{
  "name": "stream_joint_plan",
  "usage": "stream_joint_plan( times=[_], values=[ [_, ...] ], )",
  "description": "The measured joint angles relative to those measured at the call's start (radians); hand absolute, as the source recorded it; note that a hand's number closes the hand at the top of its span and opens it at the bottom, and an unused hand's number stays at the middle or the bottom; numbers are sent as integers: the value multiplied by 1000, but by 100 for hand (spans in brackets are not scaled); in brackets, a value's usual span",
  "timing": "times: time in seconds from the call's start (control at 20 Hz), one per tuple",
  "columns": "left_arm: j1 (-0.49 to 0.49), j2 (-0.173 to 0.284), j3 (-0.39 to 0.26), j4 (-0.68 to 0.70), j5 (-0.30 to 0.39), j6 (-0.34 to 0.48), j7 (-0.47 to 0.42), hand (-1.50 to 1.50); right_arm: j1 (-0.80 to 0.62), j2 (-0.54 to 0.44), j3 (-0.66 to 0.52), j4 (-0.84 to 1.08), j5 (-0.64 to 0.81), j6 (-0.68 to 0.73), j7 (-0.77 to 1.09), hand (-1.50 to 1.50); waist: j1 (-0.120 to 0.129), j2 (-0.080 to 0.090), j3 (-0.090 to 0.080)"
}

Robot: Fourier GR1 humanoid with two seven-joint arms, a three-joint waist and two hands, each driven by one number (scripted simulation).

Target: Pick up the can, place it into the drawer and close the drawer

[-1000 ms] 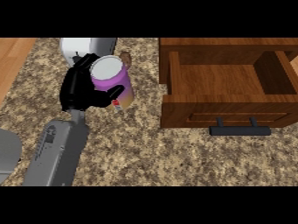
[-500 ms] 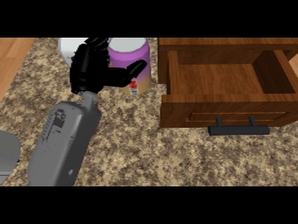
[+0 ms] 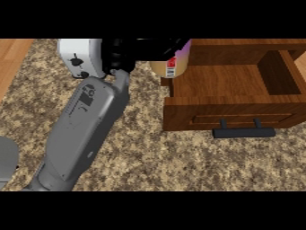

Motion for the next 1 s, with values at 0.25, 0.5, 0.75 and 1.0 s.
stream_joint_plan(
  times=[0.25,0.5,0.75,1.0],
  values=[
    [-115,0,-18,127,49,38,-37,150,-23,-5,7,7,5,-5,10,-150,-6,2,0],
    [-236,0,-35,273,115,71,-86,150,-47,-4,4,27,22,-2,6,-150,-12,4,0],
    [-329,0,-75,381,200,92,-122,150,-63,-14,-3,22,15,-7,22,-150,-18,5,0],
    [-402,0,-104,482,271,104,-161,150,-48,-3,3,-4,10,-4,30,-150,-28,7,1]
  ],
)
